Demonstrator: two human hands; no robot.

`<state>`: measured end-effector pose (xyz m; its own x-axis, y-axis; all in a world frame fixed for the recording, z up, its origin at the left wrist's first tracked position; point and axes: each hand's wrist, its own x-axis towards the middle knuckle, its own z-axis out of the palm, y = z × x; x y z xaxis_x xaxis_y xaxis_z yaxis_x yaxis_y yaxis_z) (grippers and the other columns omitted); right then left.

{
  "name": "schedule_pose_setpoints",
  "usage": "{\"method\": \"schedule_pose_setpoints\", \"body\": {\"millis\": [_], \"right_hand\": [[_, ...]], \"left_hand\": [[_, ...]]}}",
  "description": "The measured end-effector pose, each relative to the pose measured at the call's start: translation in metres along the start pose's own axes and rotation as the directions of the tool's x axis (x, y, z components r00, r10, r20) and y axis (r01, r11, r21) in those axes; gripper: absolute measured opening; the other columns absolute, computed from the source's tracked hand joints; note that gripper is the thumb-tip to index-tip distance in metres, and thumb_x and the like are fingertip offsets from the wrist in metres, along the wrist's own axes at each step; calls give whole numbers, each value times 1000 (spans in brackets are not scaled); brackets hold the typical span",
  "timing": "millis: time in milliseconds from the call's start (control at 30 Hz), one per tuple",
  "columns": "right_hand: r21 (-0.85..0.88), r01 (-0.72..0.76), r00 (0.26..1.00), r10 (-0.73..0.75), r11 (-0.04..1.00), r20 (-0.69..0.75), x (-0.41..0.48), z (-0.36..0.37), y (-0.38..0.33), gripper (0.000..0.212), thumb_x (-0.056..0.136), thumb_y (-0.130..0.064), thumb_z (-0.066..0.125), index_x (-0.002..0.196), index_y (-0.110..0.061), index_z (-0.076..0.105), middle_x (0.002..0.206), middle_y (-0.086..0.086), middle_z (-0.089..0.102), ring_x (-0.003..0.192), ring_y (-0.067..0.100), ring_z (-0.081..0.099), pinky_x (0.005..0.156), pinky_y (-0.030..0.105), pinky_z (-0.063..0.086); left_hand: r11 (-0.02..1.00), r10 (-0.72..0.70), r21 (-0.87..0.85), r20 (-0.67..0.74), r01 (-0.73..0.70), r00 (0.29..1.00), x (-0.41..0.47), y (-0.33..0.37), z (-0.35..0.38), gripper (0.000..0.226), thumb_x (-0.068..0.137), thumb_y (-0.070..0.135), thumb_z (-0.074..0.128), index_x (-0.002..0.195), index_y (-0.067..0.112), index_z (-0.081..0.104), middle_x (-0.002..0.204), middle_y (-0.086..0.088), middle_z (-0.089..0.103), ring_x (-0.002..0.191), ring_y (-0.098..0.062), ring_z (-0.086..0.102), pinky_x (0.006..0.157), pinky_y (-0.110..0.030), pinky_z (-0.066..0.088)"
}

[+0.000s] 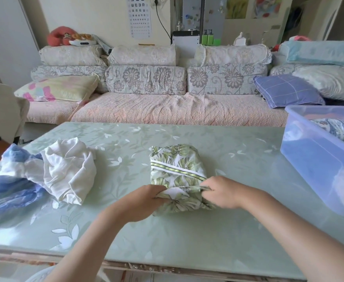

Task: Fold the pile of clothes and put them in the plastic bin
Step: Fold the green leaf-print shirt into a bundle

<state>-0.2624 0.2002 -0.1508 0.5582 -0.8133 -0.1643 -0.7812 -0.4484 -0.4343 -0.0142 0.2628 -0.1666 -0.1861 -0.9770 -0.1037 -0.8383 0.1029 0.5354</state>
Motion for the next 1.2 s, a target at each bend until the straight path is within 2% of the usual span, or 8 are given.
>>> {"method": "schedule_pose_setpoints", "body": {"millis": [267, 400, 533, 700, 800, 900, 1000, 1200], "right_hand": [[163, -104, 943, 150, 981, -298, 32, 19, 18, 32, 96, -29, 59, 67, -20, 47, 66, -3, 51, 67, 22, 50, 57, 31, 35], [160, -97, 917, 151, 982, -370, 43, 28, 17, 15, 99, -32, 59, 104, -19, 65, 88, 2, 58, 84, 24, 56, 67, 30, 38], [145, -168, 864, 216, 975, -455, 51, 34, 18, 30, 101, -33, 53, 126, -16, 56, 114, 11, 67, 106, 30, 62, 80, 33, 45], [-328, -166, 765, -88, 930, -638, 48, 33, 23, 38, 89, -13, 62, 126, -19, 55, 121, 5, 57, 100, 30, 63, 77, 38, 50], [-547, 219, 702, -520, 808, -486, 46, 40, 19, 39, 91, -24, 53, 127, -14, 62, 135, 8, 58, 119, 27, 56, 100, 41, 46], [-459, 233, 920, -348, 857, -182, 41, 50, 25, 79, 89, -53, 47, 155, -14, 30, 163, 6, 24, 150, 19, 22, 124, 36, 15], [-417, 188, 973, -227, 889, -46, 38, 45, 33, 94, 85, -48, 56, 160, -17, 8, 168, 0, 4, 153, 11, 1, 122, 24, -6], [-253, 97, 992, -113, 963, -51, 31, 29, 18, 66, 86, -31, 58, 147, -11, 43, 154, 2, 41, 143, 18, 35, 118, 23, 23]], "left_hand": [[981, -182, -104, -243, 161, 953, 32, 0, -1, 22, 85, 33, 72, 104, 26, 63, 93, 8, 63, 75, -10, 56, 64, -22, 43], [963, 201, 262, -538, -64, 819, 34, 18, 10, 52, 82, 0, 47, 129, 22, 57, 132, 7, 53, 120, -17, 49, 98, -32, 45], [818, 486, 494, -319, -294, 814, 45, 28, 49, 45, 91, 35, 45, 133, 23, 57, 137, 8, 56, 130, -14, 47, 111, -32, 29], [859, 220, 496, -136, -126, 966, 59, 0, 64, 96, 79, 83, 34, 157, 31, 10, 162, 10, 15, 150, -18, 11, 122, -40, 3], [880, 215, 459, -148, -125, 965, 64, -7, 65, 109, 70, 89, 29, 157, 28, 9, 163, 9, 11, 151, -15, 7, 122, -40, 7], [915, 193, 391, -195, -104, 962, 63, -14, 60, 120, 63, 96, 33, 155, 20, 23, 161, 6, 22, 150, -10, 14, 122, -25, 3], [936, 180, 333, -169, -116, 969, 58, -18, 52, 111, 70, 85, 51, 155, 17, 26, 162, 6, 20, 150, -8, 11, 114, -15, -3], [954, 144, 280, -124, -104, 982, 45, -21, 40, 73, 87, 63, 56, 149, 29, 40, 155, 17, 33, 141, -3, 32, 116, -20, 24]]}}
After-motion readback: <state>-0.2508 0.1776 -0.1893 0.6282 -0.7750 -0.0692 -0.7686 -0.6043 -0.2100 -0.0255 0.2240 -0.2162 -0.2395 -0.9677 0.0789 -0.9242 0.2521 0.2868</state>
